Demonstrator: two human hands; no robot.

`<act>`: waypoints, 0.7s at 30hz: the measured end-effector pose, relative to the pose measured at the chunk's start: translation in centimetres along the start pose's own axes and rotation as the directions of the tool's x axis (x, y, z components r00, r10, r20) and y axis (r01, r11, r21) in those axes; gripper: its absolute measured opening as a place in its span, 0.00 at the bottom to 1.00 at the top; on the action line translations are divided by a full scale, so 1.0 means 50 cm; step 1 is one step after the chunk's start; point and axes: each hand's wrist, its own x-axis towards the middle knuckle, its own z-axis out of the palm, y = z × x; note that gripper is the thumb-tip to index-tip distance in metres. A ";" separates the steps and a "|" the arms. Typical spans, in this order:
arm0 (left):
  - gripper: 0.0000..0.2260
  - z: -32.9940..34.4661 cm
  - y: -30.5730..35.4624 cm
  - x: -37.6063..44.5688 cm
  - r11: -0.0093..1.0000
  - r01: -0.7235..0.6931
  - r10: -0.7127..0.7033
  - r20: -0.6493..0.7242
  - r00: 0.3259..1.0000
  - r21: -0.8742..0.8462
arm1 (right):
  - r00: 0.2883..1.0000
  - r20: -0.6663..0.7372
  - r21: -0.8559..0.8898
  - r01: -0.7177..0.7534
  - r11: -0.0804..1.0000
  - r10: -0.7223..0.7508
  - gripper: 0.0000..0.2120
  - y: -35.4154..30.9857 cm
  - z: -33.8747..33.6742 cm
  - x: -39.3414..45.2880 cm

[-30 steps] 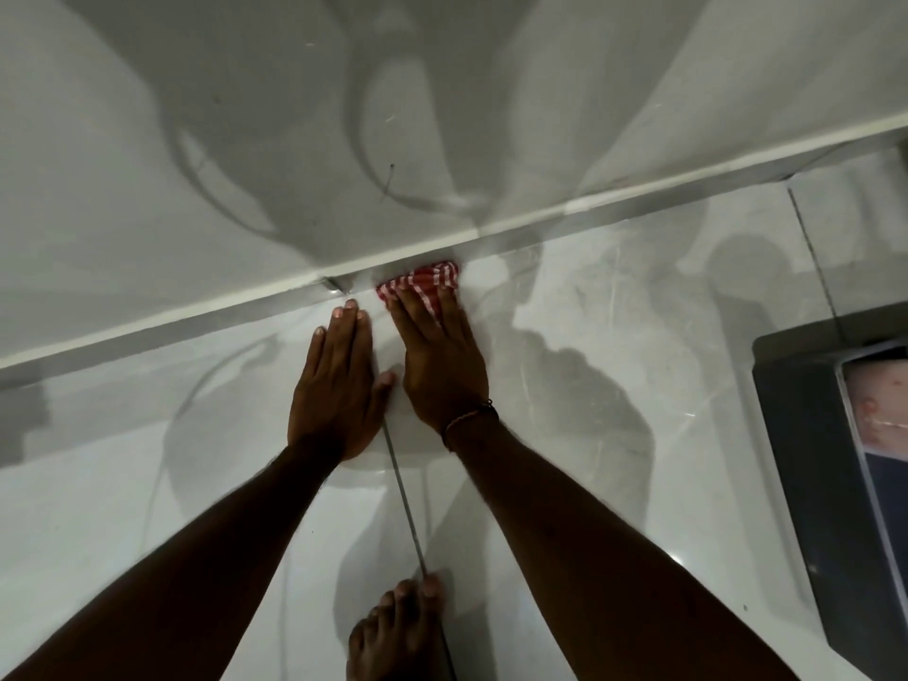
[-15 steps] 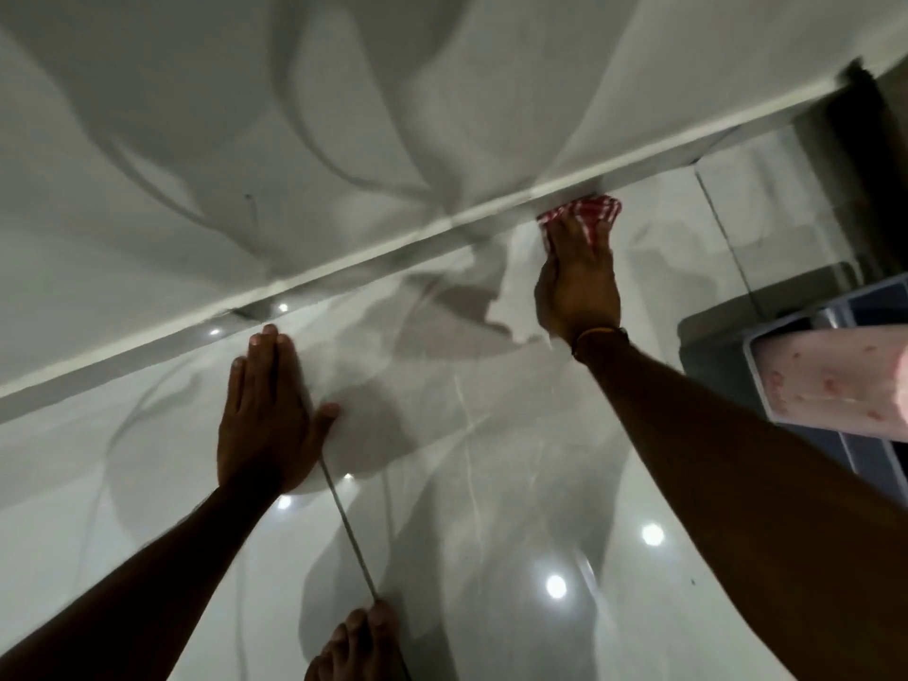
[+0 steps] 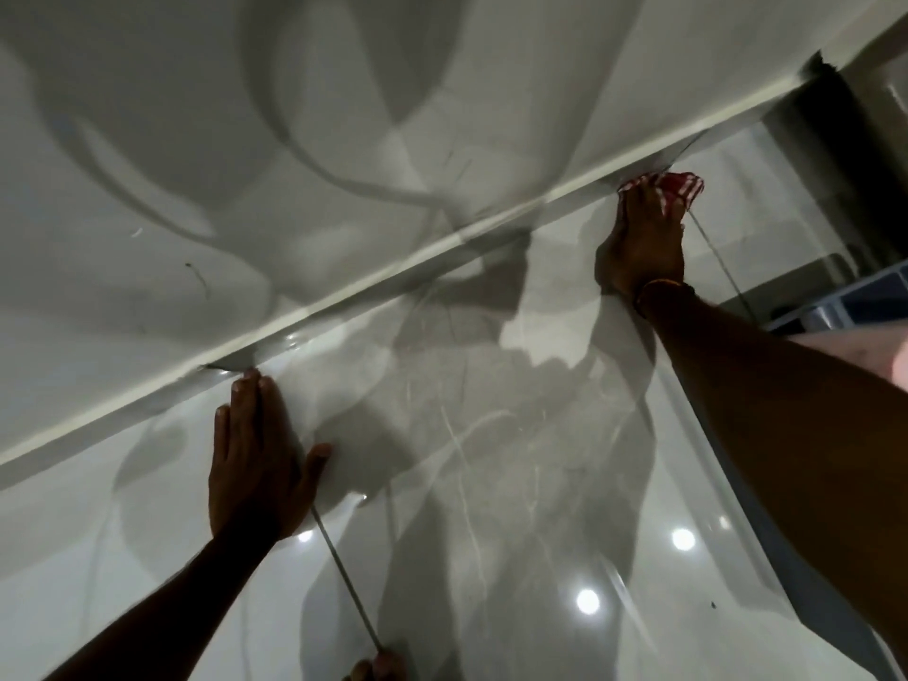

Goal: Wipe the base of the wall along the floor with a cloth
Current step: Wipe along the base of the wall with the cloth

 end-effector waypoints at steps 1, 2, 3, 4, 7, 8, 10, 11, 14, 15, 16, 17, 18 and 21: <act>0.45 -0.001 0.001 0.001 1.000 0.005 -0.005 0.002 1.000 -0.004 | 0.999 -0.023 0.033 0.032 0.999 -0.032 0.31 -0.001 0.007 -0.006; 0.45 -0.002 0.001 0.001 1.000 0.014 -0.014 0.004 1.000 -0.010 | 0.996 -0.059 0.071 0.070 0.995 -0.066 0.29 -0.005 0.014 -0.016; 0.45 -0.003 0.002 0.000 1.000 0.021 -0.021 0.006 1.000 -0.013 | 0.991 -0.094 0.104 0.106 0.989 -0.096 0.28 -0.014 0.023 -0.028; 0.45 -0.004 0.003 0.000 1.000 0.026 -0.026 0.006 1.000 -0.016 | 0.984 -0.136 0.122 0.136 0.983 -0.120 0.27 -0.028 0.032 -0.040; 0.45 -0.003 0.004 -0.002 1.000 0.015 -0.015 0.003 1.000 -0.007 | 0.970 -0.191 0.170 0.187 0.968 -0.154 0.26 -0.082 0.063 -0.084; 0.45 -0.003 0.005 -0.001 1.000 0.015 -0.015 0.003 1.000 -0.001 | 0.966 -0.198 0.179 0.203 0.963 -0.167 0.27 -0.104 0.070 -0.102; 0.46 -0.007 0.009 0.000 0.999 0.038 -0.038 0.009 0.999 0.003 | 0.954 -0.228 0.190 0.240 0.952 -0.195 0.29 -0.158 0.086 -0.140; 0.46 -0.008 0.013 0.001 0.999 0.047 -0.047 0.009 0.999 0.001 | 0.948 -0.249 0.209 0.253 0.945 -0.199 0.29 -0.187 0.099 -0.159; 0.46 -0.008 0.014 0.003 0.999 0.044 -0.045 -0.008 0.999 -0.014 | 0.954 -0.266 0.340 0.224 0.913 -0.135 0.25 -0.309 0.117 -0.231; 0.46 -0.007 0.012 0.002 0.999 0.039 -0.039 -0.011 0.999 -0.017 | 0.959 -0.259 0.368 0.210 0.906 -0.117 0.25 -0.353 0.123 -0.258; 0.46 -0.006 0.012 0.002 0.999 0.037 -0.037 -0.011 0.999 -0.017 | 0.958 -0.263 0.384 0.210 0.899 -0.111 0.25 -0.396 0.128 -0.286; 0.46 -0.005 0.011 0.002 0.999 0.040 -0.040 -0.010 0.999 -0.016 | 0.955 -0.270 0.401 0.226 0.888 -0.122 0.25 -0.438 0.130 -0.312; 0.46 -0.004 0.011 0.004 0.999 0.044 -0.044 -0.009 0.999 -0.013 | 0.953 -0.263 0.419 0.253 0.872 -0.150 0.26 -0.477 0.131 -0.338; 0.45 0.002 0.006 0.005 1.000 0.028 -0.029 -0.012 1.000 -0.004 | 0.933 -0.184 0.396 0.358 0.846 -0.309 0.26 -0.557 0.131 -0.403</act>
